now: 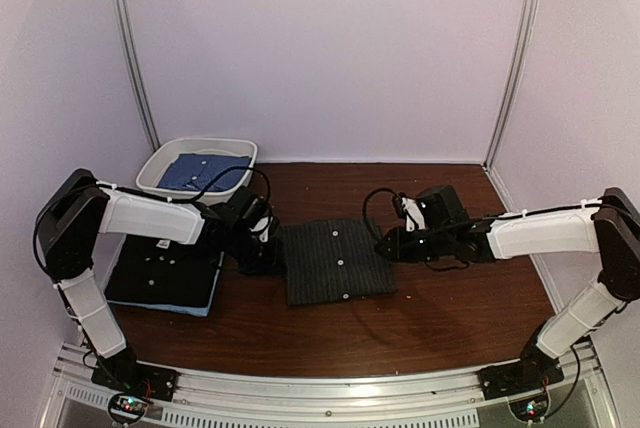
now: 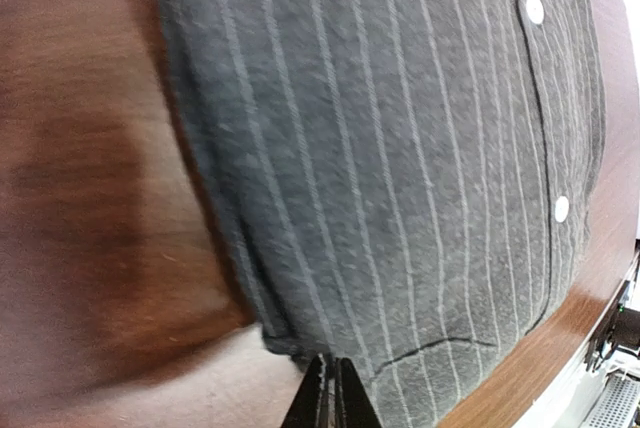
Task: Fold and stack the long sleeve shirts
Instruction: Smooth out the square-folded shirt at the center of the board, then pick up the square-folded shirt from the center of the board.
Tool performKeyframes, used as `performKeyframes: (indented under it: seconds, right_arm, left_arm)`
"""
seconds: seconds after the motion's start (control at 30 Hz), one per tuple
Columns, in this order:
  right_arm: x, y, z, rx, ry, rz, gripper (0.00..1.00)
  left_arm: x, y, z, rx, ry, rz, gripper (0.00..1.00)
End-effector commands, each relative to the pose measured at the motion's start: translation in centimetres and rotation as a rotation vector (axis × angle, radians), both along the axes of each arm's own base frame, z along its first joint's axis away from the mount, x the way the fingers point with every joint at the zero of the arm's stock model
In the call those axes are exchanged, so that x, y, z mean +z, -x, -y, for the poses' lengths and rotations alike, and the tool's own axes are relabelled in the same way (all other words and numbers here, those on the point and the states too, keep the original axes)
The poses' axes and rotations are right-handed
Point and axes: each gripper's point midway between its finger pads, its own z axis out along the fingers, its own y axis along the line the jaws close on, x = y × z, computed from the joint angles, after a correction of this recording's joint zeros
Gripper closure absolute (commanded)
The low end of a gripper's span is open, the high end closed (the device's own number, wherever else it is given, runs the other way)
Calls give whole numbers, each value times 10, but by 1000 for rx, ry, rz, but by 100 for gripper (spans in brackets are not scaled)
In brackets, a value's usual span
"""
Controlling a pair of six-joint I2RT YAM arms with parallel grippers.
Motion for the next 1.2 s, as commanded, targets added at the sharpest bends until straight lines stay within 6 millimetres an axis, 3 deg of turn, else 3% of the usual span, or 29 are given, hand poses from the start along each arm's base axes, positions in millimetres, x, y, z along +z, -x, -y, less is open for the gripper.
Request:
performKeyframes:
  seconds: [0.0,0.23,0.4,0.57,0.7,1.17]
  right_arm:
    - [20,-30,-5,-29,20,84,74]
    - [12,-77,-12,-35,-3,80,75]
    - [-11,-93,-6,-39,-8,39,75]
    - [-37,-98,2,-42,-12,-11,75]
    - [-47,-100,7,-48,-19,-29,75]
    - [-52,-96,17,-68,-9,-27,75]
  left_arm:
    - [21,-16,2,9,67,57,92]
    - [17,-27,-7,41,69,56,81]
    - [11,-35,-7,57,78,48,73]
    - [-3,-34,-7,57,64,17,69]
    - [-13,-31,-8,61,51,-11,68]
    - [-33,-24,-10,77,20,-77,64]
